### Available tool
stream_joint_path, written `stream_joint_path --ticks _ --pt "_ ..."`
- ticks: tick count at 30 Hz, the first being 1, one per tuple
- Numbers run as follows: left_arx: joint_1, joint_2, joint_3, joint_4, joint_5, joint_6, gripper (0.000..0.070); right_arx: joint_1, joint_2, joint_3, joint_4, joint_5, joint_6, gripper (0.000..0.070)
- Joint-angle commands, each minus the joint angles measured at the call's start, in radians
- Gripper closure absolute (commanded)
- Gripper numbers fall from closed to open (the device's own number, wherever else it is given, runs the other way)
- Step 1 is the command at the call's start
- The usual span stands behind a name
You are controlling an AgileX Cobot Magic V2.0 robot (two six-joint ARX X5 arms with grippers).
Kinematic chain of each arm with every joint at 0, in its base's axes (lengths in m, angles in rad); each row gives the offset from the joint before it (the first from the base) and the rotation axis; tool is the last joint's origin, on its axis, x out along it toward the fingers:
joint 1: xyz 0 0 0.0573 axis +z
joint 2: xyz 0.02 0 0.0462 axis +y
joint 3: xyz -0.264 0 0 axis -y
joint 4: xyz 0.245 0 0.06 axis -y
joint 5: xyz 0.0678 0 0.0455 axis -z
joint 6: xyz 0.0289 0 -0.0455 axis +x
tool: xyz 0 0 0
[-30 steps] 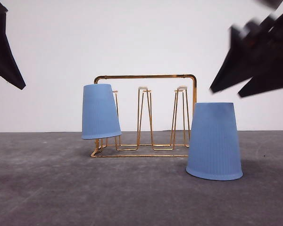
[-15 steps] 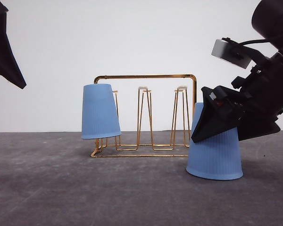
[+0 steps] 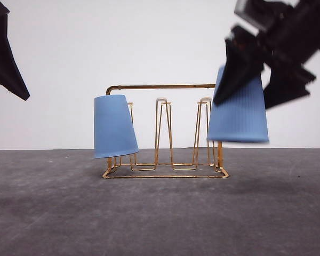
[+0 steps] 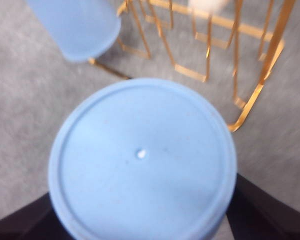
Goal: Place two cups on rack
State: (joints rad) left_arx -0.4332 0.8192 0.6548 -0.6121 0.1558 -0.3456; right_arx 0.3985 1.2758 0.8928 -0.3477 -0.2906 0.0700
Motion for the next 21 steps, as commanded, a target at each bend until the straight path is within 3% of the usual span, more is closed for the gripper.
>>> stream_joint_path --ticks 1,8,21 --pt "-0.004 0.006 0.008 0.008 -0.004 -0.007 0.0312 0.006 0.005 0.064 -0.007 0.012 -0.026 0.0390" --pt "-0.004 0.006 0.008 0.008 -0.007 -0.007 0.0312 0.005 0.038 0.218 0.002 0.110 -0.073 0.0390" --pt "-0.004 0.006 0.008 0.008 -0.011 -0.007 0.0312 0.005 0.281 0.235 0.190 0.112 -0.081 0.0390"
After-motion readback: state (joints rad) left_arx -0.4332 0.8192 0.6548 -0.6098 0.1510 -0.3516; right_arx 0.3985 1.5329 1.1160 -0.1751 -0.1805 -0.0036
